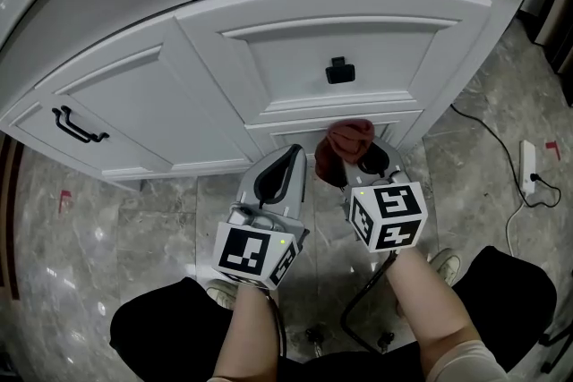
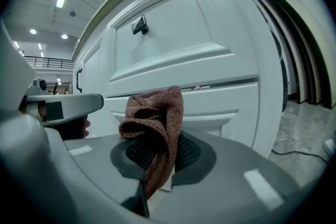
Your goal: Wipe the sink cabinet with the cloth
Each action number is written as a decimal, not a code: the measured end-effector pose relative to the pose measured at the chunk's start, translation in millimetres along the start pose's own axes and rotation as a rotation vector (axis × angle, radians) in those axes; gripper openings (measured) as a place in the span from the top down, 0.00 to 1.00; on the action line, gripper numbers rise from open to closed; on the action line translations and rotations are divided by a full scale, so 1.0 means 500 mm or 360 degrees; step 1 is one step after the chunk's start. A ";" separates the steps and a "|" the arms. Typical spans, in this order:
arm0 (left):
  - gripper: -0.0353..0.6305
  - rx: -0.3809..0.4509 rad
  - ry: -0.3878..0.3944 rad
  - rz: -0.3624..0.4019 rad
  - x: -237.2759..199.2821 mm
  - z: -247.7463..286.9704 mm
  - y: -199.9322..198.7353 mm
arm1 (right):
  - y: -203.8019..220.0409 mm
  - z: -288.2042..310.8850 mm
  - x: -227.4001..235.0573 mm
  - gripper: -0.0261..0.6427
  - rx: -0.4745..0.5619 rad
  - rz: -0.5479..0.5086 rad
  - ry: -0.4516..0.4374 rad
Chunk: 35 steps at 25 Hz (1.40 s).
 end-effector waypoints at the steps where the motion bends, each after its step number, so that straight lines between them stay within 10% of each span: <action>1: 0.95 -0.0002 0.0013 0.0004 0.006 0.007 0.001 | -0.001 -0.005 0.011 0.83 0.0005 0.0024 0.0025; 21: 0.95 -0.0027 0.0127 -0.0021 0.068 0.057 0.050 | -0.028 -0.084 0.186 0.84 0.0179 0.0303 0.0481; 35: 0.95 0.0079 -0.0291 -0.0142 -0.076 -0.127 0.057 | 0.067 -0.002 -0.148 0.84 0.0024 0.0102 -0.0111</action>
Point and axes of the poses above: the fingertips, and each gripper's own axes: z forward along the fingers, x to its right, y out of its underside, the point moved 9 cm from there along -z, backward along the fingers, and after that the axes turned 13 degrees about y, right-handed, at the moved point
